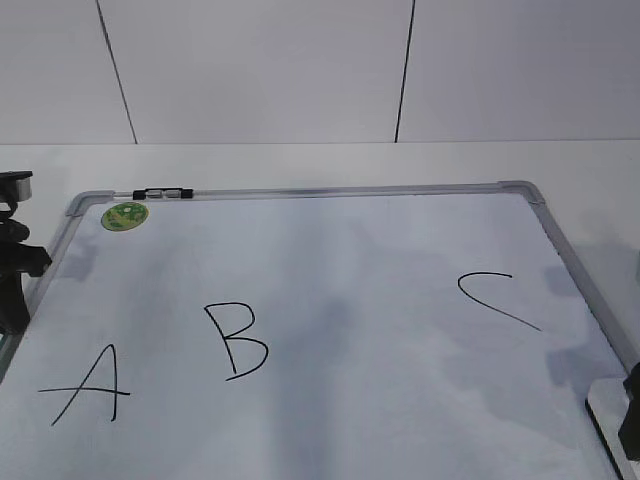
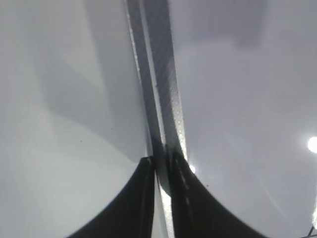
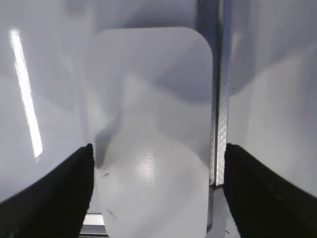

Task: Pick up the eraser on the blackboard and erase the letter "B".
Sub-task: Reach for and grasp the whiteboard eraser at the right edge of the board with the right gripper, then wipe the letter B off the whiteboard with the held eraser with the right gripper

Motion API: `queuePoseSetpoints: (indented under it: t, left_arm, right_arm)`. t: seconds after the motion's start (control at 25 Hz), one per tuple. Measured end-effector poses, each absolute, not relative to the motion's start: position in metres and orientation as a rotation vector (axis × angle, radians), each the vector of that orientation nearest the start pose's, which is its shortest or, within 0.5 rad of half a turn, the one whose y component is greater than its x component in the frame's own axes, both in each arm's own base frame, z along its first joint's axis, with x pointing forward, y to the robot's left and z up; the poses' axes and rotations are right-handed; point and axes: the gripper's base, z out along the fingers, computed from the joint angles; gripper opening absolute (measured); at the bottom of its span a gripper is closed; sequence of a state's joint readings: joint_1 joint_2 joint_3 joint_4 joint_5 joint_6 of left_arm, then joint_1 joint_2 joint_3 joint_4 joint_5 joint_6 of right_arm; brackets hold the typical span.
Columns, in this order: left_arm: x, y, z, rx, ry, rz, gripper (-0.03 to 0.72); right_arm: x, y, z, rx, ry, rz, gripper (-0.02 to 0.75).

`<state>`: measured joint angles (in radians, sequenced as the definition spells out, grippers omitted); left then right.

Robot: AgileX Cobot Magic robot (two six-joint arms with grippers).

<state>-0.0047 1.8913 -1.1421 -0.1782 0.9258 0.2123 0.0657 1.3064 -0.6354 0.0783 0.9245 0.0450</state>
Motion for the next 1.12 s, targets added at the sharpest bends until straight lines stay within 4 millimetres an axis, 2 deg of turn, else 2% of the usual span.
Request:
queuePoseSetpoints:
  t: [0.36,0.72,0.88,1.12]
  left_arm:
    - [0.336,-0.015,0.152,0.168,3.131,-0.226,0.058]
    - [0.336,-0.015,0.152,0.168,3.131,-0.226,0.058]
    - [0.336,-0.015,0.152,0.168,3.131,-0.226,0.057]
    - [0.336,-0.015,0.152,0.168,3.131,-0.226,0.058]
  right_arm:
    - [0.196,0.019,0.184,0.036,3.12,0.111,0.609]
    - [0.197,0.021,0.184,0.008,3.121,0.111,0.609]
    - [0.195,0.031,0.183,-0.122,3.121,0.048,0.609]
    - [0.196,0.032,0.18,-0.078,3.134,0.001,0.608]
